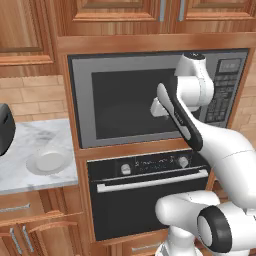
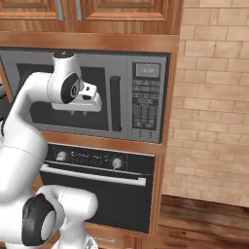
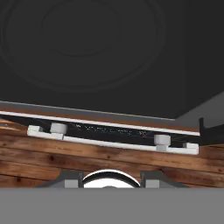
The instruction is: Take the baked cake out of the oven and place it on the plate for cooling. Then close the oven door.
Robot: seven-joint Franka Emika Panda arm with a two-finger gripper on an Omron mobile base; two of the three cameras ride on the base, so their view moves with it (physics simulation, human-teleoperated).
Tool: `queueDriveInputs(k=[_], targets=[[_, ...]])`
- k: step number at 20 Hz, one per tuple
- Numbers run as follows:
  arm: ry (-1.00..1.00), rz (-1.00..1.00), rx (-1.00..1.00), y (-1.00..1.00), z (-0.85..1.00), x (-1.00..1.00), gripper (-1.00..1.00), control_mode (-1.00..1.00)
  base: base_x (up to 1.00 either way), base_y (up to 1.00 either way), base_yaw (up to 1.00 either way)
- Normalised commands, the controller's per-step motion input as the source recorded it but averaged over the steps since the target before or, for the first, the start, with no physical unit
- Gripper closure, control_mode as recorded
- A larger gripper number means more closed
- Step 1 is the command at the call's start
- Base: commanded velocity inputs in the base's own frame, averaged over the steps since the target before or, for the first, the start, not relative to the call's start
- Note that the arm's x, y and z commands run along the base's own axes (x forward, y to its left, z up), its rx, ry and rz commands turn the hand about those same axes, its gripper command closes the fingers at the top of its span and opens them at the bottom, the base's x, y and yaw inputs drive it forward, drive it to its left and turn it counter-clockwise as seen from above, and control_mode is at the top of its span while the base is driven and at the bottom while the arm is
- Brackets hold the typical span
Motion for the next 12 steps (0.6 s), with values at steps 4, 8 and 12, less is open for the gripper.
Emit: queueDriveInputs(k=[4, 8, 12], targets=[[0.0, 0.0, 0.0, 0.0, 0.0, -0.02, -1.0, 1.0, -0.4, 0.0, 0.0], [0.0, 0.0, 0.0, 0.0, 0.0, 0.0, -1.0, 1.0, -0.79, 0.02, 0.0], [0.0, 0.0, 0.0, 0.0, 0.0, 0.0, -1.0, 1.0, -0.56, 0.18, 0.0]])
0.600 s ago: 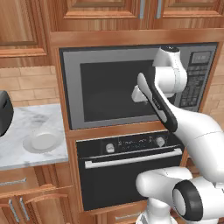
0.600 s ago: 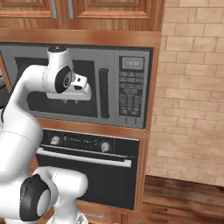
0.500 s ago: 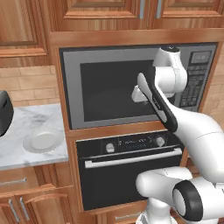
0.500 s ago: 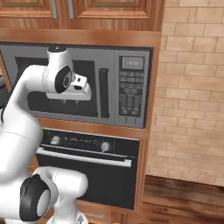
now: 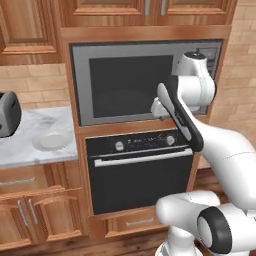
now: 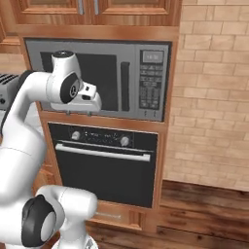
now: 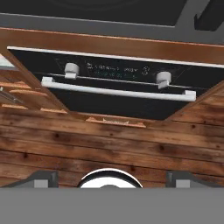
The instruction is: Take the baked cake out of the oven and place it on the plate for cooling. Then close the oven door.
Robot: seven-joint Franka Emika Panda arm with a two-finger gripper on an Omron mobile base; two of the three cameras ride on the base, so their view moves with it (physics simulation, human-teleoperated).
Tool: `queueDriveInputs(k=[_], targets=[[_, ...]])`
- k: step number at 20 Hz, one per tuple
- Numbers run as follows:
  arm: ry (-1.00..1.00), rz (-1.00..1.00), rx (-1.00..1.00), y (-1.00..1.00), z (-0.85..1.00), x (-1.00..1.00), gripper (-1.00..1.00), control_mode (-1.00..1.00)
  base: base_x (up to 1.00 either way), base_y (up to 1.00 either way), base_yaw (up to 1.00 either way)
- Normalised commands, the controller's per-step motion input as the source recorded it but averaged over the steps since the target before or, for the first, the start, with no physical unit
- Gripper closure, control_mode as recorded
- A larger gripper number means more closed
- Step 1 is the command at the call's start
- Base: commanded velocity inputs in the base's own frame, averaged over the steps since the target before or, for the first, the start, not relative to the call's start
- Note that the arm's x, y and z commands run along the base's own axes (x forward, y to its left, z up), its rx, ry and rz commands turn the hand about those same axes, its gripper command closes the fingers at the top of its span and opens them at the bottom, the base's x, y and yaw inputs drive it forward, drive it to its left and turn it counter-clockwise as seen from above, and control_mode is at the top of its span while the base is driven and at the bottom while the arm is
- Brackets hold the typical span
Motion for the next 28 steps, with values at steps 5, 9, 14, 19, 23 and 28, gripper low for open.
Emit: queueDriveInputs(k=[5, 9, 14, 19, 23, 28], targets=[[0.0, 0.0, 0.0, 0.0, 0.0, 0.0, -1.0, 1.0, -0.09, 0.52, -0.2], [0.0, 0.0, 0.0, 0.0, 0.0, 0.0, -1.0, 1.0, 0.0, 0.88, -0.49], [0.0, 0.0, 0.0, 0.0, 0.0, 0.0, -1.0, 1.0, 0.0, 0.92, -0.53], [0.0, 0.0, 0.0, 0.0, 0.0, 0.0, -1.0, 1.0, 0.02, 0.91, -0.48], [0.0, 0.0, 0.0, 0.0, 0.0, 0.0, -1.0, 1.0, 0.16, 0.82, -0.38], [0.0, 0.0, 0.0, 0.0, 0.0, 0.0, -1.0, 1.0, 0.16, 0.58, -0.32]])
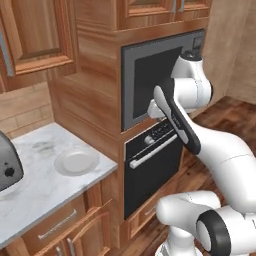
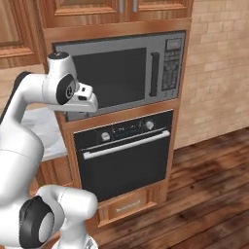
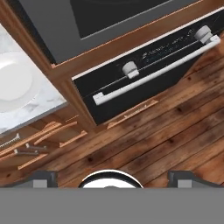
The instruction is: Take the baked cake out of the oven and place it on the plate for cooling. Then close the oven door.
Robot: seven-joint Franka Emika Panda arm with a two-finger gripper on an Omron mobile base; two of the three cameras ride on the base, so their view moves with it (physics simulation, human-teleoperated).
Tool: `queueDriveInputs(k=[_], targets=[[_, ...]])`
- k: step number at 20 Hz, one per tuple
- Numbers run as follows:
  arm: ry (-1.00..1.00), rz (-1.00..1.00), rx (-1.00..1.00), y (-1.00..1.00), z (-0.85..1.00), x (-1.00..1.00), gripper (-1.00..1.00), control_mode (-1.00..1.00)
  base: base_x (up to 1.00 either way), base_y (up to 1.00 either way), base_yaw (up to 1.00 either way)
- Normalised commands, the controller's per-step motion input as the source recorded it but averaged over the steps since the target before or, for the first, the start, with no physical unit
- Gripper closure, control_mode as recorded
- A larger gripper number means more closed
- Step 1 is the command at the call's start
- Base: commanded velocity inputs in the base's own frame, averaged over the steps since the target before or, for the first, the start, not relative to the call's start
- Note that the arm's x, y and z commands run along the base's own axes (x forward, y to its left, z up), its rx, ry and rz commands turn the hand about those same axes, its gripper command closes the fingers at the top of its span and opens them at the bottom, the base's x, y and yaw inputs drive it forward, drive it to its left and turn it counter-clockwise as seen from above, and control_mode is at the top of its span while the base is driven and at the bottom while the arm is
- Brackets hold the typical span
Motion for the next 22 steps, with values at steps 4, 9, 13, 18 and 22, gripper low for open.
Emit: queueDriveInputs(k=[4, 9, 13, 18, 22], targets=[[0.0, 0.0, 0.0, 0.0, 0.0, 0.0, -1.0, 1.0, 0.04, 0.41, -0.29], [0.0, 0.0, 0.0, 0.0, 0.0, 0.0, -1.0, 1.0, 0.06, 0.53, -0.33], [0.0, 0.0, 0.0, 0.0, 0.0, 0.0, -1.0, 1.0, 0.03, 0.55, -0.33], [0.0, 0.0, 0.0, 0.0, 0.0, 0.0, -1.0, 1.0, 0.0, 0.34, -0.3], [0.0, 0.0, 0.0, 0.0, 0.0, 0.0, -1.0, 1.0, 0.0, 0.32, -0.27]])
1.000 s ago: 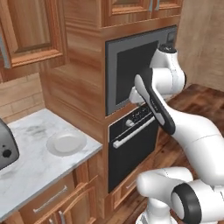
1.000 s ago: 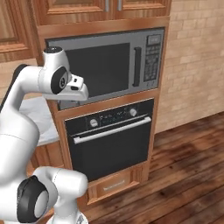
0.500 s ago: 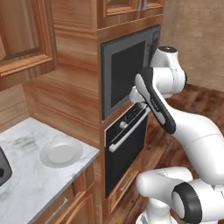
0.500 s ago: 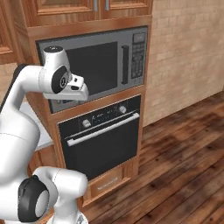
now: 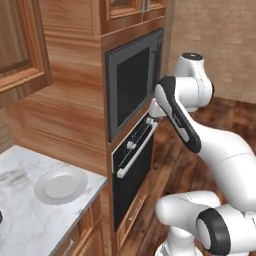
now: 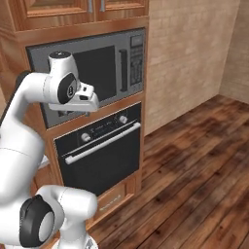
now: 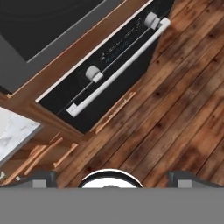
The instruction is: Take the baked cake out of the oven and place it on the plate for cooling. Then close the oven door.
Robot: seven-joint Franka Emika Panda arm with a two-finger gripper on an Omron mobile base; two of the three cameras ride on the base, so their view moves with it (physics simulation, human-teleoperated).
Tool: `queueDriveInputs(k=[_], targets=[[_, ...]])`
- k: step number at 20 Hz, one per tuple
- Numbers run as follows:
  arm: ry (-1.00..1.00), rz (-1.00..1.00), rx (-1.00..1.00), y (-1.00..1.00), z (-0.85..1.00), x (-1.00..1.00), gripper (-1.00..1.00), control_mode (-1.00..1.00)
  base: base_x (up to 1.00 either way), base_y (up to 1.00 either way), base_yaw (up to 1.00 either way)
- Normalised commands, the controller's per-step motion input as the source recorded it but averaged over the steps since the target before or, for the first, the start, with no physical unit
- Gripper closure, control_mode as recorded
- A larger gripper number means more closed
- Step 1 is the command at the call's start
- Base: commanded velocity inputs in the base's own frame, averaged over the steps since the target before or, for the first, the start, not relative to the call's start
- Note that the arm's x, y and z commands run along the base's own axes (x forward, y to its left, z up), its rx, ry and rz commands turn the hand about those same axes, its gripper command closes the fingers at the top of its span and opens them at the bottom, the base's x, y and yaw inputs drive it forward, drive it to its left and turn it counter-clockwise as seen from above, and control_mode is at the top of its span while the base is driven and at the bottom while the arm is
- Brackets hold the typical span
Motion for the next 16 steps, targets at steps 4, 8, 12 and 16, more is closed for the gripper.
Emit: queueDriveInputs(k=[4, 8, 12, 16], targets=[[0.0, 0.0, 0.0, 0.0, 0.0, 0.0, -1.0, 1.0, 0.0, 0.55, -0.28], [0.0, 0.0, 0.0, 0.0, 0.0, 0.0, -1.0, 1.0, 0.0, 0.54, -0.26], [0.0, -0.04, 0.01, 0.07, 0.0, -0.07, -1.0, -1.0, -0.13, 0.31, -0.14], [0.0, -0.11, 0.08, -0.02, -0.01, -0.27, -1.0, -1.0, 0.0, 0.0, 0.0]])
